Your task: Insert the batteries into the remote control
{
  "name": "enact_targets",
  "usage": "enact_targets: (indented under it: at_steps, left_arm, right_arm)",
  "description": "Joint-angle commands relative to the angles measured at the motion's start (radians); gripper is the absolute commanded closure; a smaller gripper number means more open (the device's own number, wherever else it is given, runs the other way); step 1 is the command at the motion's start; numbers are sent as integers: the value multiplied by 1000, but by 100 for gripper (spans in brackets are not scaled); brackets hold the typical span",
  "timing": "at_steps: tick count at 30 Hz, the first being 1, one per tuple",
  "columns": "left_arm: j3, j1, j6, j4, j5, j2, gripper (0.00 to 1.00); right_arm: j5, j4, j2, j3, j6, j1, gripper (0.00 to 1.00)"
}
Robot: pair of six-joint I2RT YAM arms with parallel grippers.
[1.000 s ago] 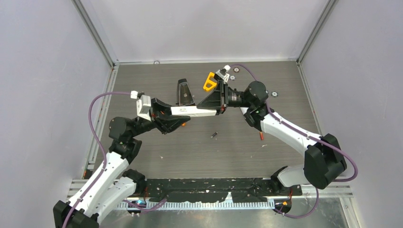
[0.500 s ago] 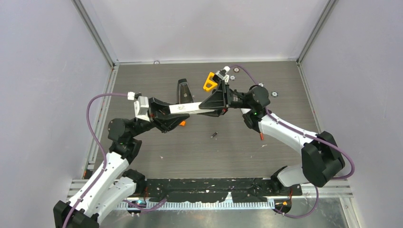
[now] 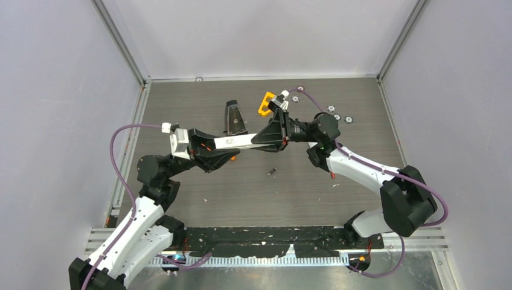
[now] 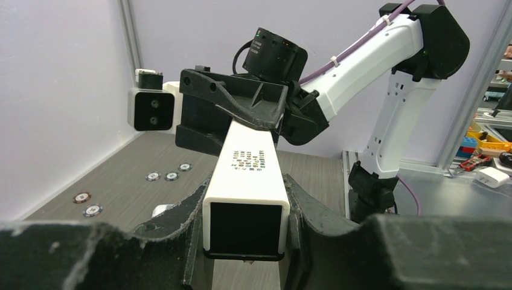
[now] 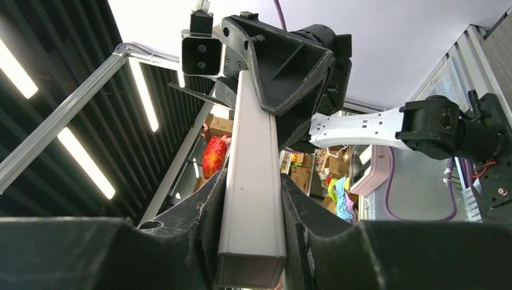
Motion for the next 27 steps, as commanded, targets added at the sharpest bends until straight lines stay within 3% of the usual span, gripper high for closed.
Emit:
enact_targets:
  at_steps: [1, 4, 14, 27]
  left_arm:
    - [-7, 19, 15, 99, -53, -42, 100]
    - [-12, 24, 13, 106, -56, -50, 100]
    - [-26, 41, 7, 118, -61, -75, 100]
    - [-22, 51, -19, 129, -50, -104, 100]
  right_arm:
    - [28, 49, -13, -24, -1, -9, 83]
    - [41, 52, -22, -33, 2, -15, 89]
    - [66, 22, -51, -63, -10, -39, 89]
    - [72, -23, -72, -99, -62, -76, 75]
